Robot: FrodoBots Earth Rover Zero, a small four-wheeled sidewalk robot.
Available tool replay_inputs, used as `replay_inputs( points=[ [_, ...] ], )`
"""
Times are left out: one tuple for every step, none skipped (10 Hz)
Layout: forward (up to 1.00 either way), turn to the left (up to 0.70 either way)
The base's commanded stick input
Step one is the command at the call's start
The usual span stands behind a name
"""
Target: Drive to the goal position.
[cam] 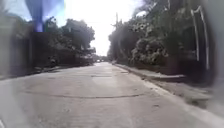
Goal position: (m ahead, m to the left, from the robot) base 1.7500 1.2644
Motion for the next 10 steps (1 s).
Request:
replay_inputs(
  points=[
    [0.00,-0.05],
    [0.00,-0.05],
    [0.00,-0.05],
    [0.00,-0.05],
    [0.00,-0.05],
    [0.00,-0.05],
    [0.00,-0.05],
    [0.00,-0.05],
    [0.00,-0.05],
    [0.00,-0.05]
  ],
)
